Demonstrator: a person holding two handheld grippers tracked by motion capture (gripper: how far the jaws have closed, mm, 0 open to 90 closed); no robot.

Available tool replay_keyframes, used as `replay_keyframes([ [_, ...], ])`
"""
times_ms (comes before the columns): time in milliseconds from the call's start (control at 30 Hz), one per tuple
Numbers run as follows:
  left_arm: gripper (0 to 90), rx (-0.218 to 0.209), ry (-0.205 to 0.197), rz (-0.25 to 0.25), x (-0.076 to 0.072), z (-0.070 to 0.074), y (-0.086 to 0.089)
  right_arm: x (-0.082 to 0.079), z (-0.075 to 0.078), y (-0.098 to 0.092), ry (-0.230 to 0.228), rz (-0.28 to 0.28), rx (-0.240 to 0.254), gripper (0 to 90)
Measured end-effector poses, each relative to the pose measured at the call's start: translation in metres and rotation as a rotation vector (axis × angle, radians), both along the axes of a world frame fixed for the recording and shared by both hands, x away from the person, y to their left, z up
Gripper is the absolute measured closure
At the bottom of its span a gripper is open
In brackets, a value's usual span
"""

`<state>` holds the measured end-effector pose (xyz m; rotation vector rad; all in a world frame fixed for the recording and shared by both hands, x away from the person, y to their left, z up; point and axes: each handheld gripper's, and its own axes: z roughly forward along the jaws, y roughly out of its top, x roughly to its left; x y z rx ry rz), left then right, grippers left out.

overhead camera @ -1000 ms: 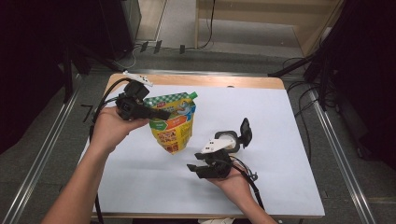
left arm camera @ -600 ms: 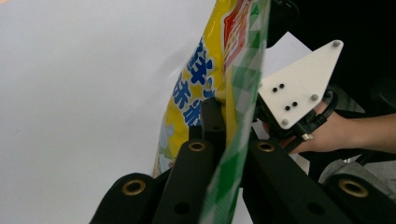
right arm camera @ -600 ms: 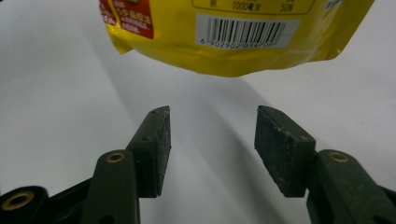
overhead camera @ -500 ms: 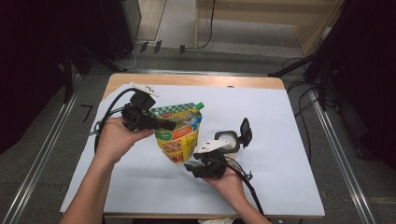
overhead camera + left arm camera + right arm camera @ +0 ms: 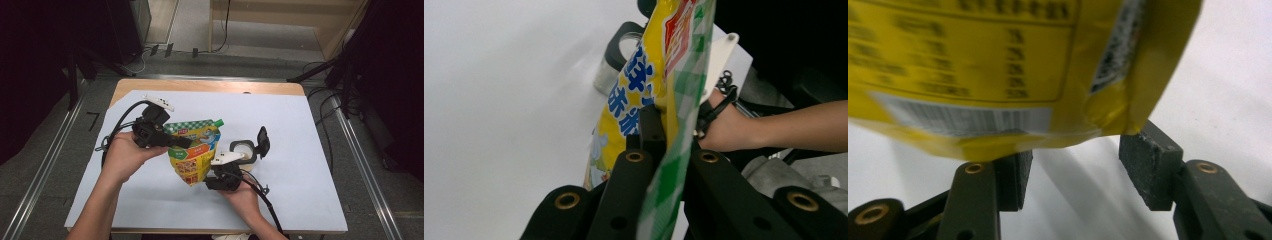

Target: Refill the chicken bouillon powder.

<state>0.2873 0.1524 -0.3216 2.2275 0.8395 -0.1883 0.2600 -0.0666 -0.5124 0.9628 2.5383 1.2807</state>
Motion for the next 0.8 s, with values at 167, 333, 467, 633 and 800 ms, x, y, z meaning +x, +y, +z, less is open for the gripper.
replay_keyframes([
  [167,90.0,-0.029,0.034,0.022,0.001,-0.003,0.003,-0.003,0.000,0.001,-0.049,0.020,-0.008,52.0],
  [333,90.0,-0.069,0.071,0.031,0.004,-0.006,0.008,-0.009,0.002,0.006,-0.095,0.062,-0.010,53.0],
  [467,90.0,-0.080,0.071,0.026,0.003,-0.004,0.008,-0.009,0.001,0.006,-0.086,0.042,0.008,51.9],
  [633,90.0,-0.100,0.089,0.026,0.004,-0.005,0.008,-0.007,-0.007,0.003,-0.071,0.017,-0.002,51.9],
  [800,89.8,-0.098,0.096,0.046,0.007,-0.009,0.009,-0.013,-0.004,0.006,-0.113,0.069,0.010,54.6],
])
